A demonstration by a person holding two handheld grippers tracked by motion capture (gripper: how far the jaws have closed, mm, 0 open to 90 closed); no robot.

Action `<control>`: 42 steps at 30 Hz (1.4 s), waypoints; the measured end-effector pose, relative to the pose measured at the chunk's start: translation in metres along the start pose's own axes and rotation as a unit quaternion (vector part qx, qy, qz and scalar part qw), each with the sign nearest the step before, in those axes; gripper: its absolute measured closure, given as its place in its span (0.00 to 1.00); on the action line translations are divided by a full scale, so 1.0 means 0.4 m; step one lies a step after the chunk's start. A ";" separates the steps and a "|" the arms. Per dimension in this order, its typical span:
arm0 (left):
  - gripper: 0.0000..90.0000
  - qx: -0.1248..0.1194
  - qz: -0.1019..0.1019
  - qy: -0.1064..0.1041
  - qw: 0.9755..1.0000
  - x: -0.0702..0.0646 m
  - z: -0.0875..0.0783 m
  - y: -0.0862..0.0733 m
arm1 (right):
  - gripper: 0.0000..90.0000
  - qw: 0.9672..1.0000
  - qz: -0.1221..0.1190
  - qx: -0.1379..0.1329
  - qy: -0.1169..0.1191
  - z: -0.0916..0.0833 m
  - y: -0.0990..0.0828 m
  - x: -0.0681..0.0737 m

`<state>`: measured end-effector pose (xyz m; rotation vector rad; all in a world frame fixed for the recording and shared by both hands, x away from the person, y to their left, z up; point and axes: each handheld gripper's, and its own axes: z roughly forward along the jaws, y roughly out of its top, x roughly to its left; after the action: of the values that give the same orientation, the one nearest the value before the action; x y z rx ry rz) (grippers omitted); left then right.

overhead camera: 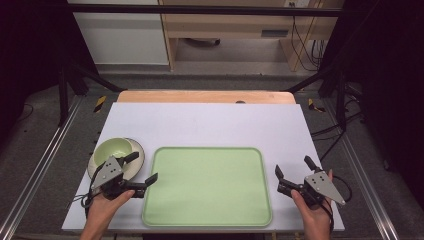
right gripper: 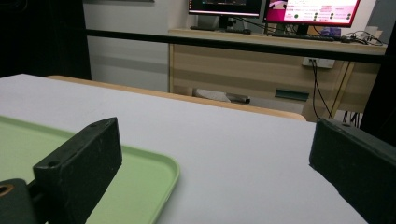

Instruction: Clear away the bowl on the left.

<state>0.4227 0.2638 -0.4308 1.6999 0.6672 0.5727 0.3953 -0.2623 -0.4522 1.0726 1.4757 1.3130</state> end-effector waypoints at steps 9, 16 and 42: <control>0.03 -0.001 -0.005 0.029 1.000 0.044 -0.016 0.026 | 0.02 1.000 0.001 0.002 0.001 0.003 -0.001 0.002; 0.03 -0.024 -0.019 0.064 0.997 0.096 -0.036 0.068 | 0.02 1.000 -0.002 0.005 0.000 0.004 -0.002 0.004; 0.04 -0.003 -0.018 0.149 0.989 0.230 -0.077 0.107 | 0.03 1.000 -0.004 0.007 -0.003 0.007 -0.003 0.007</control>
<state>0.4733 0.3416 -0.3800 1.6080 0.9054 0.8124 0.3972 -0.2590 -0.4540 1.0774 1.4858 1.2952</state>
